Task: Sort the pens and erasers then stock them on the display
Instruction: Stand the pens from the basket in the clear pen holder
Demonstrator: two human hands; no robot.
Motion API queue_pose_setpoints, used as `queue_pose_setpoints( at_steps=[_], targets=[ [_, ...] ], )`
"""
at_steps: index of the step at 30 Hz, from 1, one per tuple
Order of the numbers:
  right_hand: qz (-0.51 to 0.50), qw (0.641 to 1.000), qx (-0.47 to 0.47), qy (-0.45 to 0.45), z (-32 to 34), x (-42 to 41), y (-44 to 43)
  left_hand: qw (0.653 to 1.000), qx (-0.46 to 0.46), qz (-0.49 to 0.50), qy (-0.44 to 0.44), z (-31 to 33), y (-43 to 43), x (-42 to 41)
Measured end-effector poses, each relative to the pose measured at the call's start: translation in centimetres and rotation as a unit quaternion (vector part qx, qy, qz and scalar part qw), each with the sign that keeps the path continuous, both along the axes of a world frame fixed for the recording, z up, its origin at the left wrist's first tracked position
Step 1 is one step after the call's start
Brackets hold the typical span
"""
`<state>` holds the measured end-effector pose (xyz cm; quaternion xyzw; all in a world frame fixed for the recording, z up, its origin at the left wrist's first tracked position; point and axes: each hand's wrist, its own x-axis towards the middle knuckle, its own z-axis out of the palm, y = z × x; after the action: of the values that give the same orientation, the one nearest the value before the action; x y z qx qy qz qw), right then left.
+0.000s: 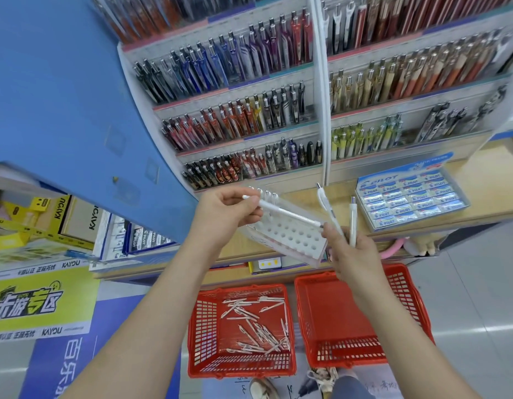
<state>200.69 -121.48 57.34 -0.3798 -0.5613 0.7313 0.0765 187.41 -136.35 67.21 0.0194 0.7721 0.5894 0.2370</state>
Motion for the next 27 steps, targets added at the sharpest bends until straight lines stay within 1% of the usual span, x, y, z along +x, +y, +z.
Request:
queue_pose_setpoints(
  at_steps=[2, 3, 5, 7, 9, 10, 11, 13, 15, 17, 19, 20, 21, 22, 23, 24, 25, 27],
  targets=[
    [-0.015, 0.989, -0.139, 0.053, 0.8, -0.3, -0.4, 1.0, 0.015, 0.004, -0.02, -0.2, -0.1, 0.4],
    [-0.026, 0.975, -0.205, 0.079, 1.4, -0.5, -0.5, 0.999, 0.018, 0.003, -0.029, -0.3, -0.2, 0.8],
    [-0.052, 0.943, -0.304, 0.125, 2.0, -1.1, -0.6, 0.999, 0.012, -0.006, -0.046, -0.7, -0.3, 1.7],
    [-0.085, 0.909, -0.376, 0.16, 2.5, -1.6, -0.6, 0.997, -0.024, -0.051, -0.047, -1.2, -0.5, 2.8],
    [-0.096, 0.89, -0.404, 0.189, 2.9, -2.1, -0.5, 0.991, -0.072, -0.11, -0.036, -1.7, -0.6, 4.0],
    [-0.091, 0.892, -0.398, 0.197, 3.2, -2.3, -0.3, 0.986, -0.096, -0.134, -0.02, -1.9, -0.7, 4.5],
    [-0.08, 0.9, -0.38, 0.198, 3.4, -2.4, -0.2, 0.979, -0.13, -0.155, 0.014, -2.0, -0.6, 4.9],
    [-0.046, 0.926, -0.322, 0.189, 3.8, -2.5, 0.0, 0.954, -0.199, -0.193, 0.113, -2.1, -0.3, 5.3],
    [-0.005, 0.947, -0.27, 0.175, 4.4, -2.4, -0.1, 0.936, -0.222, -0.203, 0.182, -2.0, 0.4, 5.2],
    [0.028, 0.955, -0.242, 0.166, 4.7, -2.5, -0.5, 0.925, -0.234, -0.209, 0.213, -1.9, 1.3, 4.9],
    [0.042, 0.957, -0.235, 0.164, 4.9, -2.5, -0.9, 0.916, -0.25, -0.222, 0.22, -1.8, 1.8, 4.7],
    [0.045, 0.958, -0.235, 0.159, 4.8, -2.4, -1.0, 0.925, -0.237, -0.213, 0.207, -1.7, 1.8, 4.5],
    [0.051, 0.962, -0.225, 0.147, 4.5, -2.2, -1.0, 0.945, -0.201, -0.184, 0.178, -1.3, 1.8, 4.4],
    [0.062, 0.969, -0.202, 0.128, 4.3, -2.0, -1.1, 0.97, -0.143, -0.139, 0.135, -0.9, 1.6, 4.2],
    [0.079, 0.977, -0.17, 0.106, 3.9, -1.7, -1.3, 0.989, -0.079, -0.09, 0.091, -0.4, 1.4, 4.1],
    [0.096, 0.982, -0.143, 0.082, 3.6, -1.4, -1.6, 0.997, -0.014, -0.052, 0.049, -0.1, 1.1, 4.1],
    [0.11, 0.983, -0.132, 0.065, 3.2, -1.1, -2.0, 0.999, 0.031, -0.034, 0.027, 0.1, 0.9, 4.1],
    [0.121, 0.978, -0.162, 0.056, 2.8, -0.6, -2.7, 0.997, 0.068, -0.039, 0.018, 0.1, 0.5, 4.2]
  ],
)
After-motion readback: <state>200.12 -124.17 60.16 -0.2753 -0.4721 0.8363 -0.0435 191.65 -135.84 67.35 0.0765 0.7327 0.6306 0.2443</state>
